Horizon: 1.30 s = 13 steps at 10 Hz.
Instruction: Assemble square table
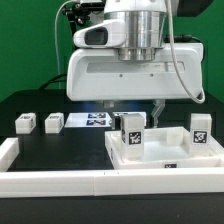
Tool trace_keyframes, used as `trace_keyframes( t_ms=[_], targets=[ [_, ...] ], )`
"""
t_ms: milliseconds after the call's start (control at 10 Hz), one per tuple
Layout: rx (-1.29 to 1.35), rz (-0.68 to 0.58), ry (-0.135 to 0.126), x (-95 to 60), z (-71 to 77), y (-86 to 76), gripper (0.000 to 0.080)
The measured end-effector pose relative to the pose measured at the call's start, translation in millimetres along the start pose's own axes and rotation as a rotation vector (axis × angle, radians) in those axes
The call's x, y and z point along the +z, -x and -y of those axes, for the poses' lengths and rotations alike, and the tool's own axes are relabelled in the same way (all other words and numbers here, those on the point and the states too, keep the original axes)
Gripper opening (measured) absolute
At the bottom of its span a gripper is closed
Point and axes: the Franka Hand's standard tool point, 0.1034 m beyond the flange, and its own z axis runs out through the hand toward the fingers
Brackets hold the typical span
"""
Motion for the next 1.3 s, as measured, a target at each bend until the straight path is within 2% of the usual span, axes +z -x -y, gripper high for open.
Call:
trace_keyframes(
  t_ms=[100, 400, 600, 900, 1000, 1300],
  targets=[
    [0.000, 0.000, 0.000, 0.0, 0.0, 0.0, 0.0290],
    [0.044, 0.000, 0.000, 0.0, 0.0, 0.0, 0.0290],
    [0.182, -0.001, -0.002, 0.0, 0.4, -0.1, 0.0290],
    [0.510, -0.018, 0.005, 0.8, -0.5, 0.4, 0.0291],
    [0.630, -0.028, -0.003, 1.3, -1.7, 0.3, 0.0291],
    [0.931, -0.030, -0.004, 1.3, -1.4, 0.3, 0.0291]
  ],
)
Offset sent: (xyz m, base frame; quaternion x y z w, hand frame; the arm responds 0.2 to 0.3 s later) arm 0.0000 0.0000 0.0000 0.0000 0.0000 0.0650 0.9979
